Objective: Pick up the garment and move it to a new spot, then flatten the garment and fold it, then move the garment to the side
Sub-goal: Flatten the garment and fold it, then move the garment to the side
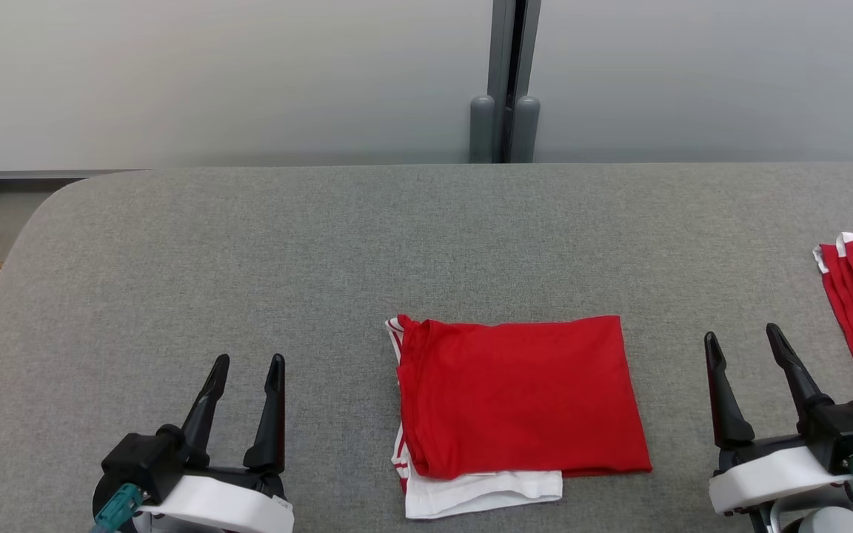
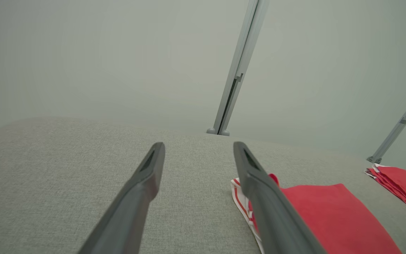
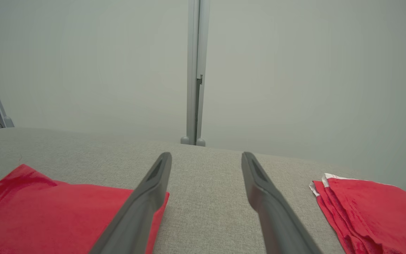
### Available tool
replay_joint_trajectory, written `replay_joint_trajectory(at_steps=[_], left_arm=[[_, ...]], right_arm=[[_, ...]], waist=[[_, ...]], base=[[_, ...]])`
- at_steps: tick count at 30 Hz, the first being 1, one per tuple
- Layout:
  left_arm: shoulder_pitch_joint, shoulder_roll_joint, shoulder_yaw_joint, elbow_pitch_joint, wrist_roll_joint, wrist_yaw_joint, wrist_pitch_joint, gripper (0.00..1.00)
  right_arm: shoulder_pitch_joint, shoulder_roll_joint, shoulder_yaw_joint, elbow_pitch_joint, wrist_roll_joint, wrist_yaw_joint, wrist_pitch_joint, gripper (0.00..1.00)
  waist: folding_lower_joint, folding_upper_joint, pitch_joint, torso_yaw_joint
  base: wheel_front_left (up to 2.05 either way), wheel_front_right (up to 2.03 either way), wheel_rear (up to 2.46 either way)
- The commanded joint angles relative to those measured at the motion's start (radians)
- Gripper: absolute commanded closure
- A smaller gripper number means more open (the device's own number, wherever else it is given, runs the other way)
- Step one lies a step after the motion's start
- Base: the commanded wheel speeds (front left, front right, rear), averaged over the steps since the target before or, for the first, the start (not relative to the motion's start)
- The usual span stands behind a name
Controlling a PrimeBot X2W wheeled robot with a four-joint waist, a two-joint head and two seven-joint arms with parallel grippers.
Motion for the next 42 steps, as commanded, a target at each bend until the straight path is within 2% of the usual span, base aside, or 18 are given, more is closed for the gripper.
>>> replay_joint_trajectory(at_steps=[1, 12, 20, 24, 34, 42], left_arm=[[0.002, 0.004, -0.001, 0.002, 0.002, 0.007, -0.001, 0.0], [-0.006, 0.004, -0.001, -0.016, 0.034, 0.032, -0.001, 0.0], [-0.019, 0.004, -0.026, -0.023, 0.144, 0.058, -0.001, 0.0], [-0.028, 0.005, -0.049, -0.016, 0.19, 0.066, -0.001, 0.0], [-0.046, 0.004, -0.071, -0.013, 0.17, 0.065, -0.001, 0.0], [-0.051, 0.004, -0.072, -0.01, 0.174, 0.062, -0.001, 0.0]], right_arm=[[0.004, 0.002, -0.003, 0.0, -0.01, 0.0, -0.002, 0.0], [-0.01, 0.019, 0.004, 0.021, -0.012, 0.0, -0.002, 0.0], [-0.03, 0.03, 0.028, 0.084, 0.001, 0.0, -0.002, 0.0], [-0.046, 0.038, 0.054, 0.15, 0.048, 0.0, -0.002, 0.0], [-0.105, 0.044, 0.091, 0.311, 0.128, 0.0, 0.025, 0.0], [-0.15, 0.054, 0.117, 0.416, 0.257, 0.0, 0.051, 0.0]], waist=[[0.0, -0.0001, 0.0, 0.0], [0.0, -0.0001, 0.006, 0.01], [0.0, -0.0001, 0.03, 0.028], [0.0, -0.0001, 0.044, 0.042], [0.0, -0.0001, 0.074, 0.077], [0.0, -0.0001, 0.09, 0.094]], base=[[0.0, 0.0, 0.0], [0.0, 0.0, 0.0], [0.0, 0.0, 0.0], [0.0, 0.0, 0.0], [0.0, 0.0, 0.0], [0.0, 0.0, 0.0]])
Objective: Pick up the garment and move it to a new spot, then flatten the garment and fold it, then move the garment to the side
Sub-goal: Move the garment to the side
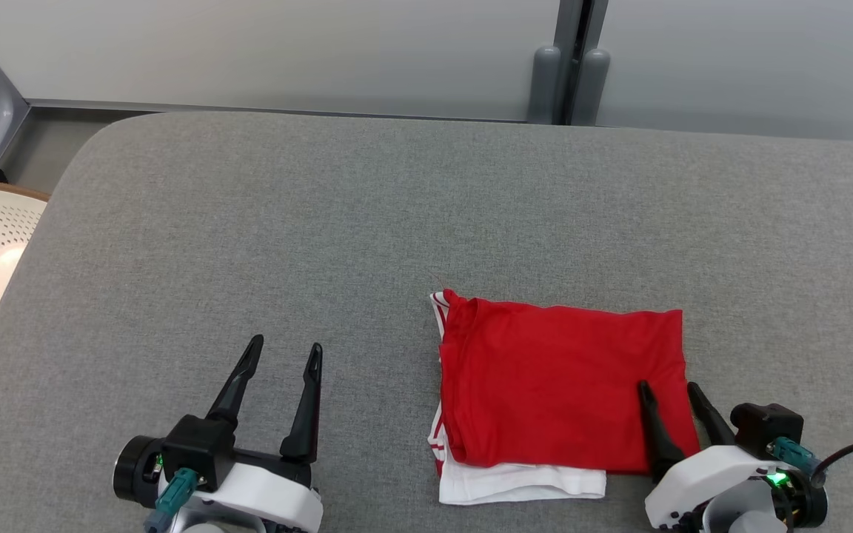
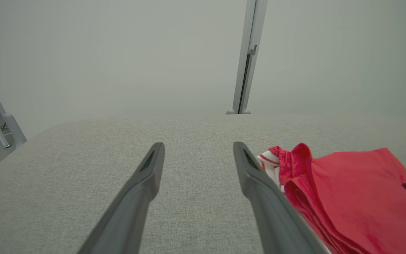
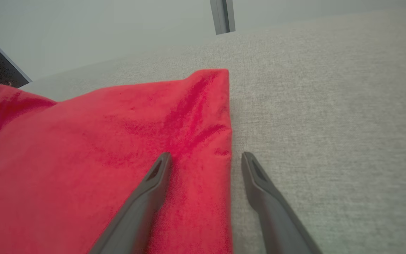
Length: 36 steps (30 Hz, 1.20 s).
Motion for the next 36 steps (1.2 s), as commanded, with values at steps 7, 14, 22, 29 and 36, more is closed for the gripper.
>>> replay_joint_trajectory(at_steps=[7, 14, 22, 29, 36], left_arm=[[-0.018, 0.003, 0.002, -0.005, 0.014, 0.0, -0.001, 0.0], [-0.026, 0.003, 0.002, -0.017, 0.003, -0.006, -0.001, 0.0], [-0.075, 0.003, -0.027, -0.057, 0.011, -0.009, -0.001, 0.0], [-0.146, 0.004, -0.042, -0.073, 0.045, -0.025, -0.001, 0.0], [-0.218, 0.01, -0.041, -0.075, 0.097, -0.053, -0.001, 0.0]], right_arm=[[-0.042, -0.036, 0.078, 0.036, 0.024, 0.0, -0.02, 1.0], [-0.082, -0.108, 0.11, -0.028, -0.079, 0.0, -0.048, 1.0], [-0.171, -0.257, 0.189, -0.158, -0.196, -0.001, -0.05, 1.0], [-0.286, -0.391, 0.228, -0.198, -0.188, -0.001, -0.05, 1.0], [-0.438, -0.515, 0.226, -0.157, -0.137, -0.001, -0.051, 1.0]], waist=[[0.0, 0.0, 0.002, -0.017], [0.0, 0.0, 0.0, -0.077], [0.0, 0.0, 0.059, -0.196], [0.0, 0.0, 0.153, -0.288], [0.0, 0.0, 0.266, -0.384]], base=[[0.0, 0.0, 0.0], [0.0, 0.0, 0.0], [0.0, 0.0, 0.0], [0.0, 0.0, 0.0], [0.0, 0.0, 0.0]])
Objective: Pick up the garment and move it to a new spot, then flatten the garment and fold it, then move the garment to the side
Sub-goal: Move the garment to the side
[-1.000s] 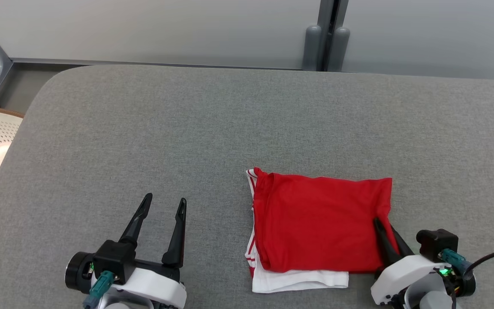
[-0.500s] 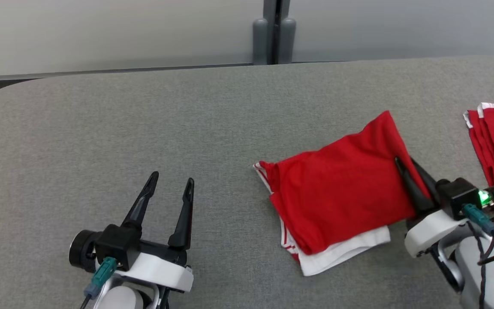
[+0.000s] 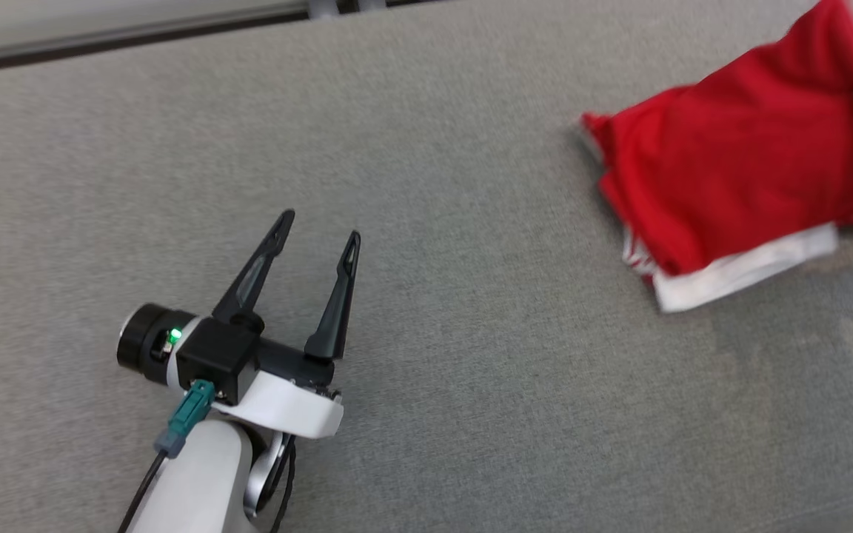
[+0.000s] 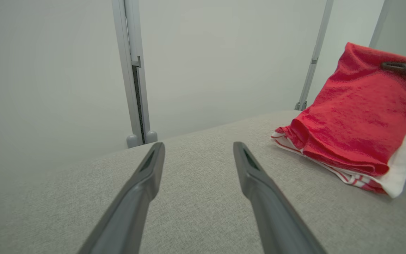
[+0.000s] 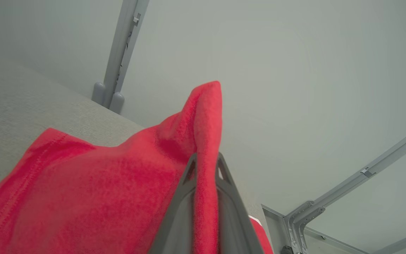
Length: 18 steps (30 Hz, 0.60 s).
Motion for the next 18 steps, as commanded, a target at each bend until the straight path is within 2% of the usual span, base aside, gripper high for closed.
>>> replay_joint_trajectory(at_steps=[1, 9, 12, 18], left_arm=[[-0.031, 0.009, 0.002, -0.005, 0.011, -0.007, -0.001, 0.0], [-0.117, 0.024, -0.044, -0.035, 0.05, -0.027, -0.001, 0.0], [-0.135, 0.027, -0.057, -0.057, 0.053, -0.031, -0.001, 0.0], [-0.136, 0.029, -0.062, -0.069, 0.042, -0.032, -0.001, 0.0]], right_arm=[[-0.03, -0.019, -0.011, 0.01, 0.011, -0.002, -0.005, 1.0], [-0.151, -0.118, -0.044, 0.115, 0.006, -0.002, 0.001, 1.0], [-0.207, -0.143, -0.094, 0.204, -0.014, -0.002, 0.017, 1.0], [-0.246, -0.121, -0.175, 0.333, -0.029, -0.002, 0.023, 1.0]], waist=[[0.0, -0.0001, 0.08, -0.065], [0.0, -0.0001, 0.191, -0.083], [0.0, -0.0001, 0.22, -0.072], [0.0, -0.0001, 0.229, -0.048]], base=[[0.0, 0.0, 0.0], [0.0, 0.0, 0.0], [0.0, 0.0, 0.0], [0.0, 0.0, 0.0]])
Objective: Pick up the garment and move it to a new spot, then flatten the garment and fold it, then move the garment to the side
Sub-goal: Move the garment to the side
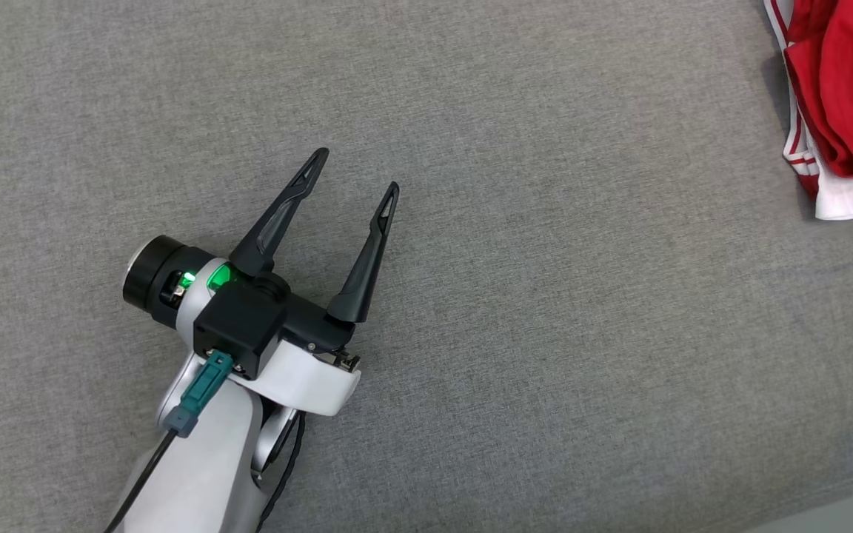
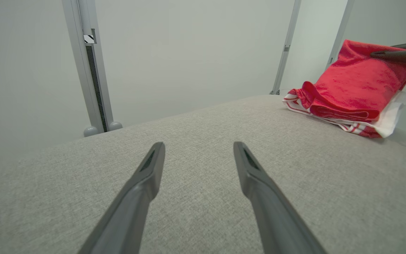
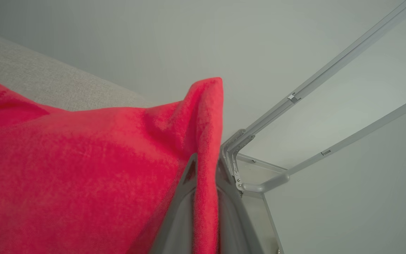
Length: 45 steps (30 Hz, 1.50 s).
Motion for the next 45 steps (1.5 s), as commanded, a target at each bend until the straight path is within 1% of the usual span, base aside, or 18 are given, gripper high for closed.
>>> replay_joint_trajectory(at_steps=[1, 2, 3, 7, 12, 17, 18, 21, 24, 29, 33, 36, 39, 42, 45], left_arm=[[-0.013, 0.004, 0.004, -0.003, -0.006, 0.0, -0.001, 0.0], [-0.012, 0.003, 0.005, -0.002, -0.007, 0.0, -0.001, 0.0], [-0.011, 0.004, 0.005, -0.001, -0.006, -0.001, -0.001, 0.0], [-0.008, 0.001, 0.011, 0.006, -0.008, -0.001, -0.001, 0.0], [0.001, -0.006, 0.016, 0.015, -0.019, -0.001, -0.001, 0.0], [0.024, -0.014, 0.027, 0.021, -0.05, 0.007, -0.001, 0.0], [0.024, -0.014, 0.027, 0.021, -0.05, 0.007, -0.001, 0.0], [0.046, -0.019, 0.041, 0.02, -0.071, 0.015, -0.001, 0.0], [0.071, -0.022, 0.057, 0.021, -0.092, 0.023, -0.001, 0.0], [0.109, -0.024, 0.086, 0.019, -0.114, 0.035, -0.001, 0.0], [0.144, -0.024, 0.106, 0.012, -0.14, 0.047, -0.001, 0.0], [0.173, -0.025, 0.115, 0.013, -0.16, 0.053, -0.001, 0.0], [0.208, -0.025, 0.123, 0.018, -0.209, 0.063, -0.001, 0.0], [0.236, -0.024, 0.111, 0.034, -0.238, 0.067, -0.001, 0.0], [0.263, -0.024, 0.106, 0.048, -0.252, 0.075, -0.001, 0.0]], right_arm=[[-0.008, 0.008, -0.003, 0.014, -0.008, -0.002, -0.01, 0.87], [-0.011, 0.01, -0.006, 0.025, -0.014, -0.002, -0.013, 0.6], [-0.016, 0.014, -0.014, 0.035, -0.015, -0.002, -0.018, 0.0], [-0.022, 0.034, -0.025, 0.085, -0.029, -0.002, -0.02, 0.0], [-0.039, 0.064, -0.026, 0.088, -0.046, -0.002, -0.029, 0.0], [-0.014, 0.098, -0.005, 0.039, -0.035, -0.002, -0.034, 0.0], [-0.014, 0.098, -0.005, 0.039, -0.035, -0.002, -0.034, 0.0], [0.01, 0.118, -0.039, -0.029, -0.025, -0.002, -0.035, 0.0], [0.072, 0.182, -0.065, -0.111, -0.011, -0.002, -0.034, 0.0], [0.183, 0.268, -0.075, -0.25, 0.02, -0.002, -0.034, 0.0], [0.274, 0.326, -0.07, -0.335, 0.039, -0.002, -0.033, 0.0], [0.338, 0.372, -0.074, -0.389, 0.051, -0.002, -0.033, 0.0], [0.399, 0.424, -0.098, -0.434, 0.059, -0.002, -0.033, 0.0], [0.473, 0.482, -0.119, -0.46, 0.054, -0.002, -0.034, 0.0], [0.537, 0.543, -0.133, -0.479, 0.073, -0.002, -0.034, 0.0]], waist=[[0.0, 0.0, 0.002, 0.006], [0.0, 0.0, 0.003, 0.01], [0.0, 0.0, 0.004, 0.012], [0.0, 0.0, -0.005, 0.025], [0.0, 0.0, -0.047, 0.039], [0.0, 0.0, -0.131, 0.079], [0.0, 0.0, -0.131, 0.079], [0.0, 0.0, -0.19, 0.11], [0.0, 0.0, -0.246, 0.143], [0.0, 0.0, -0.326, 0.193], [0.0, 0.0, -0.372, 0.226], [0.0, 0.0, -0.399, 0.243], [0.0, 0.0, -0.419, 0.252], [0.0, 0.0, -0.44, 0.266], [0.0, 0.0, -0.461, 0.276]], base=[[0.0, 0.0, 0.0], [0.0, 0.0, 0.0], [0.0, 0.0, 0.0], [0.0, 0.0, 0.0], [0.0, 0.0, 0.0], [0.0, 0.0, 0.0], [0.0, 0.0, 0.0], [0.0, 0.0, 0.0], [0.0, 0.0, 0.0], [0.0, 0.0, 0.0], [0.0, 0.0, 0.0], [0.0, 0.0, 0.0], [0.0, 0.0, 0.0], [0.0, 0.0, 0.0], [0.0, 0.0, 0.0]])
